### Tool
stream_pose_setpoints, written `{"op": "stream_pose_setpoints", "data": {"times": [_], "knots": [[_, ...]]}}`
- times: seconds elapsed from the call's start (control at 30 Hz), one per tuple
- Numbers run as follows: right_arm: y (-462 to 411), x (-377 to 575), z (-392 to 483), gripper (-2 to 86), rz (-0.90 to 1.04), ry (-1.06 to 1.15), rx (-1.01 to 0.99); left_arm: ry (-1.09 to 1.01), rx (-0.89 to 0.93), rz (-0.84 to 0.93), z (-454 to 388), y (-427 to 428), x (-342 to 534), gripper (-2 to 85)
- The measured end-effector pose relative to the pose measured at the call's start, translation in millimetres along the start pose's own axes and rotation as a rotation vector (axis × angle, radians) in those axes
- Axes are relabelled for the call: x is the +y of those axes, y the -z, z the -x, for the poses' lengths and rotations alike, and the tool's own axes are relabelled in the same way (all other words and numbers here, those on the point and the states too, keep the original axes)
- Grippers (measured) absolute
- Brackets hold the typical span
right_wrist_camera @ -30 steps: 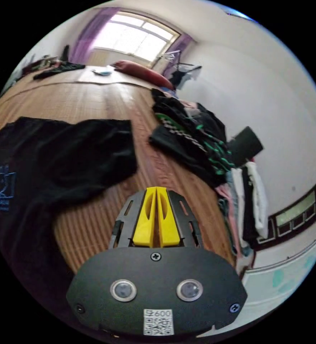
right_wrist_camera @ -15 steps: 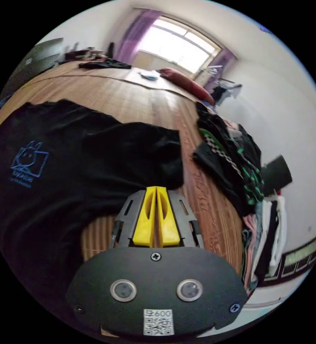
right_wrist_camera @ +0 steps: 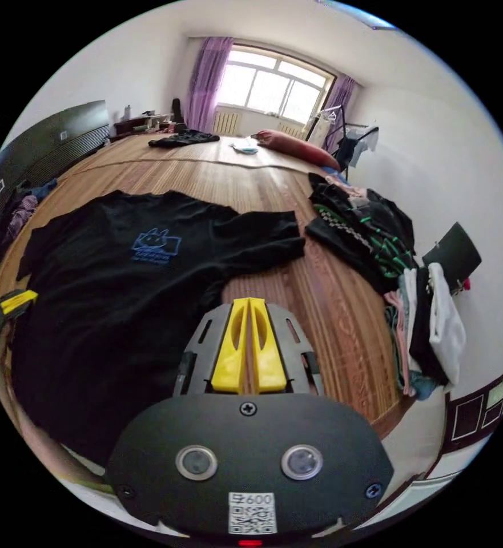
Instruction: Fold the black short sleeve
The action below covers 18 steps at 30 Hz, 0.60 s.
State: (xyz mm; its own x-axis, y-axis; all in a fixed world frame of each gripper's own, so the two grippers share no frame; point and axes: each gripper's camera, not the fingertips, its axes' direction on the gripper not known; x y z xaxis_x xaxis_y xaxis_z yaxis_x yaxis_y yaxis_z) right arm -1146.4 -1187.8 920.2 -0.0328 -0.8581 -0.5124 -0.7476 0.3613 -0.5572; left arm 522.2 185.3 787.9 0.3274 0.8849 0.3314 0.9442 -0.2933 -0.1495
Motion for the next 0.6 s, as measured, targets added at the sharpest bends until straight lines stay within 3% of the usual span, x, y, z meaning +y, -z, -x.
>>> {"op": "stream_pose_setpoints", "data": {"times": [0.1,0.17,0.23,0.37,0.53,0.6], "knots": [[29,29,47,0.8,0.054,0.049,-0.113,0.109,-0.125,0.143,-21,-23,-11,1.0],[47,39,72,4.8,0.099,0.071,-0.037,0.131,-0.198,0.292,-45,-31,-18,1.6],[59,44,79,6.1,0.098,0.047,0.105,0.157,-0.181,0.262,-63,-22,-12,2.0],[77,57,75,2.1,0.142,-0.146,0.19,0.32,-0.15,0.201,-105,11,13,2.2],[97,83,102,-0.6,0.123,-0.074,0.369,0.267,0.059,0.138,-160,32,32,1.9],[110,93,105,-0.8,0.088,-0.055,0.34,0.277,0.052,0.1,-175,40,34,1.6]]}}
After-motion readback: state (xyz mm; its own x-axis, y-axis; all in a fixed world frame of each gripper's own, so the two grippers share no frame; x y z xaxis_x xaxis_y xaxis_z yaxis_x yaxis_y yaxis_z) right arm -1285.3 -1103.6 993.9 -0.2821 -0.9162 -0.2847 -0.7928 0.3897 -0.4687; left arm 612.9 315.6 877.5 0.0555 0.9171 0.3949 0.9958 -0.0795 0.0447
